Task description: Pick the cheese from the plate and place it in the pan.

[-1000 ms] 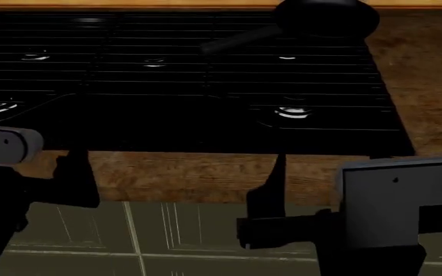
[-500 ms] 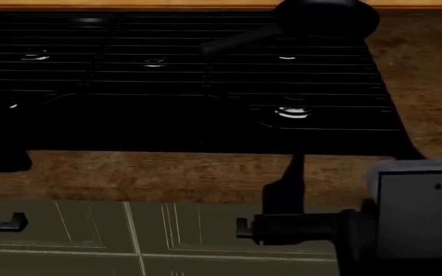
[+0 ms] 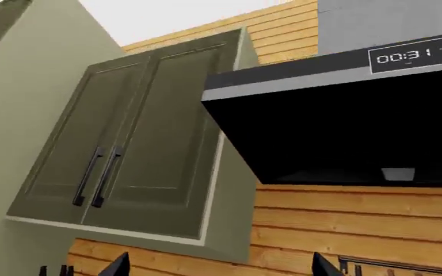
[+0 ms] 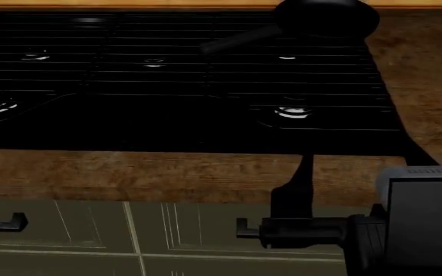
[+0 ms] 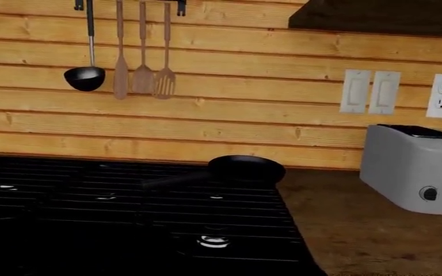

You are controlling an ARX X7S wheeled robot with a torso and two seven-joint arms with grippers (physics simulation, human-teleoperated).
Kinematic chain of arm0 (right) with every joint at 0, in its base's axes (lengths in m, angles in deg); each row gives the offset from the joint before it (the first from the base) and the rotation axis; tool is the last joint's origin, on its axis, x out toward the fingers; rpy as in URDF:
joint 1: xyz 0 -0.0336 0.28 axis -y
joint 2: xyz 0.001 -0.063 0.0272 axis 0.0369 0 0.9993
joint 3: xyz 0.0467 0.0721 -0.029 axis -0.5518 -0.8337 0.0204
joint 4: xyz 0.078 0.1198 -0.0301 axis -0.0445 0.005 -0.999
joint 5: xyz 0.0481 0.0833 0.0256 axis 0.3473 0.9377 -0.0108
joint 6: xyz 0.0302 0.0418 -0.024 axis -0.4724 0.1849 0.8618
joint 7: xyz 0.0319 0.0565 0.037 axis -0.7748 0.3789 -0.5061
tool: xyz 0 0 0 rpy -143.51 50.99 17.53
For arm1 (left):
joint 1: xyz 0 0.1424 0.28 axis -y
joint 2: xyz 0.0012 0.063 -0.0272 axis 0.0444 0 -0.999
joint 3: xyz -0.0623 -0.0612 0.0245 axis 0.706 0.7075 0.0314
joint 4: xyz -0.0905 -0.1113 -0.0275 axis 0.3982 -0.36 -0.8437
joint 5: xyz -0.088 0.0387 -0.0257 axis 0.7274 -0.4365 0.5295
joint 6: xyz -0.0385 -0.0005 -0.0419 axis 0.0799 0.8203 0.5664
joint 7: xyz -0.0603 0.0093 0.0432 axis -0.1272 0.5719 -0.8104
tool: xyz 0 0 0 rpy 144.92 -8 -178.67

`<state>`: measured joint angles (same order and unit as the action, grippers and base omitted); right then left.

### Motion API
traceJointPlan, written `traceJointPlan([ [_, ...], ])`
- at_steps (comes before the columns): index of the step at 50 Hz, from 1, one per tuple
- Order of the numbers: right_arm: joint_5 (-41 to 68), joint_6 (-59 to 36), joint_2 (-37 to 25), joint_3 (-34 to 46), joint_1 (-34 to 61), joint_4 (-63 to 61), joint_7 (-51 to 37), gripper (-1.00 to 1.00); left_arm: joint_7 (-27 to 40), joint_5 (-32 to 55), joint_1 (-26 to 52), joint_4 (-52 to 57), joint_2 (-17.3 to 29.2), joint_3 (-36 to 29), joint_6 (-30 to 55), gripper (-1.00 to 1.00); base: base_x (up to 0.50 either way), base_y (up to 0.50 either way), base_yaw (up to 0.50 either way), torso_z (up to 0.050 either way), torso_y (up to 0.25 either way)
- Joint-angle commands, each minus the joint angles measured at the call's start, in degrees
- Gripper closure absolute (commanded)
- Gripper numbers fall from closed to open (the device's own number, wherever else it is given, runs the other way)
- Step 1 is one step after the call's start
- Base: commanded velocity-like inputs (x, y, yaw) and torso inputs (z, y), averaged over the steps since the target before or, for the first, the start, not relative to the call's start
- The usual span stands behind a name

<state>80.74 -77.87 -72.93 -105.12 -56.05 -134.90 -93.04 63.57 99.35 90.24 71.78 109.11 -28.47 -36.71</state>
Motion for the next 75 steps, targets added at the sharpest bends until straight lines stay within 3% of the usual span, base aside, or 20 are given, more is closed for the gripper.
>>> traceJointPlan([
  [1,2.4,0.4,-0.8,-0.2,0.0,0.5,-2.1,-1.00,7.4,-3.0,-38.8,1.0,17.6,22.4,-34.8,-1.00,0.00,0.00,0.00,0.000,0.000],
  [14,3.8,0.1,-1.7,-0.2,0.4,0.7,-4.7,-1.00,6.4,-1.9,-40.7,0.6,18.8,24.8,-37.4,-1.00,0.00,0.02,0.00,0.000,0.000],
  [21,5.9,-0.6,-1.7,-0.4,1.5,0.4,-5.9,-1.00,7.0,-1.8,-41.3,0.9,18.9,26.2,-36.4,-1.00,0.00,0.50,0.00,0.000,0.000],
  [38,6.7,2.2,-3.1,0.7,0.2,1.5,-7.2,-1.00,7.5,-3.4,-41.6,-0.5,20.3,22.6,-38.5,-1.00,0.00,0.50,0.00,0.000,0.000],
  [75,9.1,5.5,-5.5,3.6,-0.2,3.3,-10.4,-1.00,5.8,-1.6,-38.2,0.0,18.6,20.8,-37.5,-1.00,0.00,0.50,0.00,0.000,0.000],
])
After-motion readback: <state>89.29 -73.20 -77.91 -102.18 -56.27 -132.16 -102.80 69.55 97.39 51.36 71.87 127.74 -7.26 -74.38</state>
